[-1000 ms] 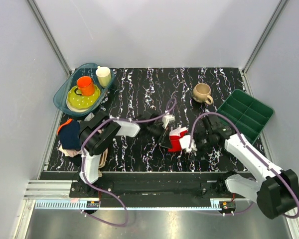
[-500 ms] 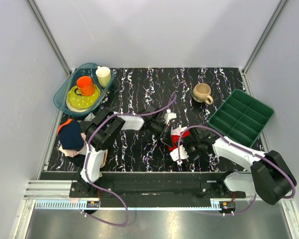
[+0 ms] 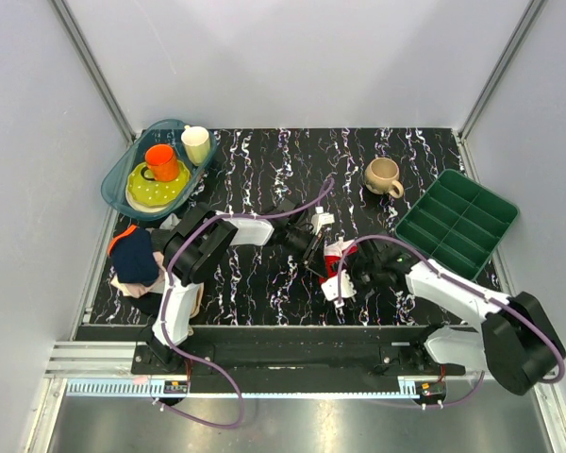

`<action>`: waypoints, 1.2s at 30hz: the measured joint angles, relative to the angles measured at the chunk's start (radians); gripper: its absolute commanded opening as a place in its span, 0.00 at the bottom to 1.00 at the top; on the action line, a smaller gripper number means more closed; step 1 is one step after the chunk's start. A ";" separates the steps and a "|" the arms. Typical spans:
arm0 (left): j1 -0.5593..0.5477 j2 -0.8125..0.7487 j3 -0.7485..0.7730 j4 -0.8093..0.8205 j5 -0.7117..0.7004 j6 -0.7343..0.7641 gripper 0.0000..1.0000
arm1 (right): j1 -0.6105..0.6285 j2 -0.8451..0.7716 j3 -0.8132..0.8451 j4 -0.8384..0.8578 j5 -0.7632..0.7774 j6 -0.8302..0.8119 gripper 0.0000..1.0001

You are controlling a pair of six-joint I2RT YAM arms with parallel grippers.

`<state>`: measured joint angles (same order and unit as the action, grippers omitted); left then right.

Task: Roll the underwear
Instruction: Roll the underwear to the center of the board.

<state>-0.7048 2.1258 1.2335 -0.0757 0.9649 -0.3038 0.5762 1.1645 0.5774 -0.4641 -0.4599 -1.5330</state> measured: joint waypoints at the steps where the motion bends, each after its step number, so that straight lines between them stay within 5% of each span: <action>1: 0.000 0.000 0.000 0.000 0.000 -0.002 0.23 | 0.000 0.020 0.000 0.013 0.008 0.001 0.69; 7: 0.005 0.000 -0.023 0.050 0.000 -0.036 0.33 | 0.000 0.187 0.020 0.146 0.065 0.013 0.45; 11: 0.021 -0.046 -0.116 0.190 0.000 -0.097 0.55 | 0.002 0.246 0.066 0.169 0.082 0.054 0.32; 14: 0.048 -0.150 -0.245 0.294 -0.053 -0.126 0.63 | 0.004 0.280 0.112 0.142 0.082 0.101 0.27; 25: 0.094 -0.536 -0.640 0.552 -0.303 -0.164 0.73 | -0.130 0.478 0.410 -0.274 -0.139 0.235 0.22; 30: 0.087 -0.503 -0.726 0.670 -0.323 -0.234 0.74 | -0.229 0.619 0.540 -0.457 -0.272 0.262 0.22; 36: 0.018 -0.361 -0.634 0.744 -0.326 -0.282 0.75 | -0.327 0.752 0.643 -0.610 -0.382 0.301 0.23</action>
<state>-0.6868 1.7645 0.5991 0.6685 0.6388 -0.5861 0.2489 1.9160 1.2201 -1.0744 -0.8421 -1.2320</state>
